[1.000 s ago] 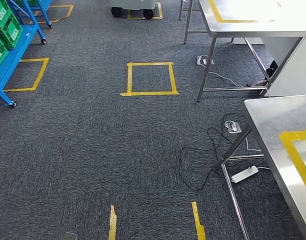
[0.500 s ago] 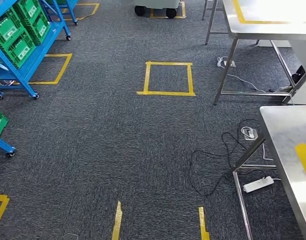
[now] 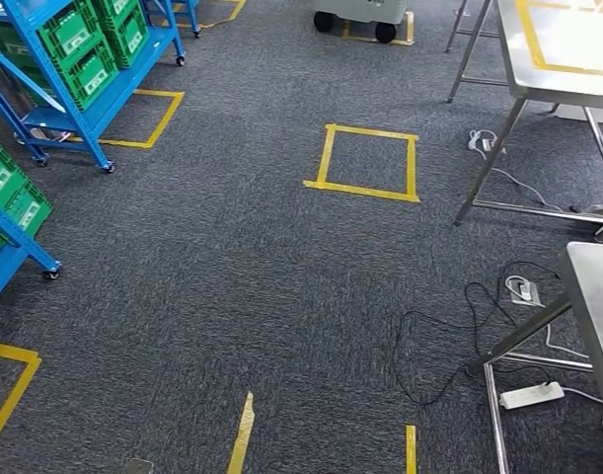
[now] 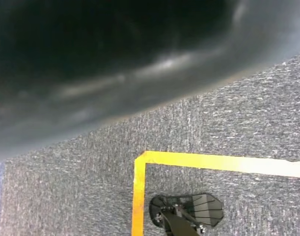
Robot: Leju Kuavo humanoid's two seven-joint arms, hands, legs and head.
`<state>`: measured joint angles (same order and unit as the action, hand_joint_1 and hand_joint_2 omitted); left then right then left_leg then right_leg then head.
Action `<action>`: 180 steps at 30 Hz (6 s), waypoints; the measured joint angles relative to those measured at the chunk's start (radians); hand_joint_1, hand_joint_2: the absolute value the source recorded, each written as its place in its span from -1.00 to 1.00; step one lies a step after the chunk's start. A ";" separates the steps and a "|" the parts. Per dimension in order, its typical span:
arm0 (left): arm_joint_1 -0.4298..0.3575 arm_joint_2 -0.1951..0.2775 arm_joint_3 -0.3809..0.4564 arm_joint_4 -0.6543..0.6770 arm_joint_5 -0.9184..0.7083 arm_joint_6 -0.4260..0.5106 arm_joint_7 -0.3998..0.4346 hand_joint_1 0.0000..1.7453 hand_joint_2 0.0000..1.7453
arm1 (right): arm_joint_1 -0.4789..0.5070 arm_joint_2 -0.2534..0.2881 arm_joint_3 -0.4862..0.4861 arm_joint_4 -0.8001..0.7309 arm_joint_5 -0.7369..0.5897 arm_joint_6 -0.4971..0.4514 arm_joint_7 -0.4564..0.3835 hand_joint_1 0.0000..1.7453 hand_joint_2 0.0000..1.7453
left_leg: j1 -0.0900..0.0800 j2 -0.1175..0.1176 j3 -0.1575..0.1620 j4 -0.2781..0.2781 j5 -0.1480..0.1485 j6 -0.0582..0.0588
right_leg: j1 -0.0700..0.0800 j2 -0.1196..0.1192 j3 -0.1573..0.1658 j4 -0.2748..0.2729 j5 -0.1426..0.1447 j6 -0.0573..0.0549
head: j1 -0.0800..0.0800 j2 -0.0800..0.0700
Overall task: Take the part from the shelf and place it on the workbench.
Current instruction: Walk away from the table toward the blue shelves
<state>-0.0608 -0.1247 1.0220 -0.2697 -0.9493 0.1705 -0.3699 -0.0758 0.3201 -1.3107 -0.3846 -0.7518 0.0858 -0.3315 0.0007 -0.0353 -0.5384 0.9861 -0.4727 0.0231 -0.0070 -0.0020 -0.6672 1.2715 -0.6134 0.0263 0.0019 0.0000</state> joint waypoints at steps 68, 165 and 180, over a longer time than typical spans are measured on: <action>-0.004 0.002 0.040 0.000 -0.074 -0.015 0.000 -1.00 -1.00 | -0.004 -0.012 -0.002 -0.003 0.000 -0.023 -0.012 -1.00 -1.00 | -0.001 -0.045 -0.010 0.012 0.002 -0.031 | -0.009 0.032 0.124 -0.253 0.107 -0.009 | -0.004 0.000; -0.004 -0.001 0.047 0.003 -0.156 -0.001 -0.005 -1.00 -1.00 | 0.000 -0.020 -0.004 0.003 -0.028 -0.025 -0.017 -1.00 -1.00 | 0.003 0.024 -0.066 0.253 -0.137 -0.052 | -0.014 0.000 0.088 -0.235 0.121 -0.030 | 0.001 0.000; -0.003 0.002 0.054 0.003 -0.170 -0.002 -0.009 -1.00 -1.00 | -0.011 -0.021 -0.032 0.004 -0.033 -0.012 -0.018 -1.00 -1.00 | -0.004 0.027 -0.025 0.040 -0.014 0.018 | -0.008 0.012 0.090 -0.060 -0.027 0.015 | 0.008 0.000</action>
<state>-0.0634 -0.1225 1.0759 -0.2667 -1.1193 0.1681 -0.3788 -0.0872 0.2988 -1.3427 -0.3811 -0.7851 0.0735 -0.3494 -0.0037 -0.0085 -0.5631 1.0260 -0.4870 0.0406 -0.0151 0.0103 -0.5771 1.2110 -0.6409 0.0415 0.0102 -0.0001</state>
